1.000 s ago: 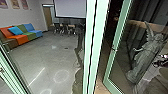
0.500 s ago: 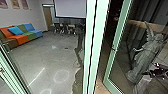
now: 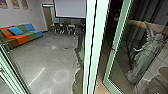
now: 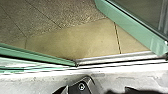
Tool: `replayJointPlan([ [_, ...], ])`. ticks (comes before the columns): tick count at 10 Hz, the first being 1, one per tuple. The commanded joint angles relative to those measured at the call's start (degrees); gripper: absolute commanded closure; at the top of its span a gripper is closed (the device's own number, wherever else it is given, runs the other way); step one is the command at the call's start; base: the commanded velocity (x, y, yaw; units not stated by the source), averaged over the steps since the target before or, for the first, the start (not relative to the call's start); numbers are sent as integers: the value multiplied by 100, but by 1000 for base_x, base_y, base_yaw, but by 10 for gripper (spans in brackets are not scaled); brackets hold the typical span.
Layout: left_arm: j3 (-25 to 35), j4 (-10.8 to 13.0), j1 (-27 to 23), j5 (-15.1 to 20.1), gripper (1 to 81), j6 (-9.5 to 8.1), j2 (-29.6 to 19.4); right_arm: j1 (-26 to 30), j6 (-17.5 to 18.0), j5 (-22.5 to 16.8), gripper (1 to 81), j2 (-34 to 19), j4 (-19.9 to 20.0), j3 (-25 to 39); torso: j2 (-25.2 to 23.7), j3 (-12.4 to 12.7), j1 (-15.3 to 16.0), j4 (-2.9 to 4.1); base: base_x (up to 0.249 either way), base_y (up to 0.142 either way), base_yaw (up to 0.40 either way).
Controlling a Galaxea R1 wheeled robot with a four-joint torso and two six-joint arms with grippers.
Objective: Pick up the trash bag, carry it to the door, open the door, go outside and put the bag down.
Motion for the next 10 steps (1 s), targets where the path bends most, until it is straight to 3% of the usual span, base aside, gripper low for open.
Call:
replayJointPlan([
  [1,30,18,-230,394,811,11,32,-1747,70,1722,10,47,177,537,0,0,0,0,0,0,0],
  [3,39,9,-231,394,811,11,76,-2371,44,1740,10,214,168,704,0,0,0,0,0,0,0],
  [6,47,-17,-248,394,811,3,84,-3067,-79,1863,10,812,115,396,0,2,-2,0,0,0,0],
  [10,21,-35,-249,394,811,-6,137,-3700,-159,1898,10,2016,-377,-632,-2,4,-2,0,0,0,0],
])
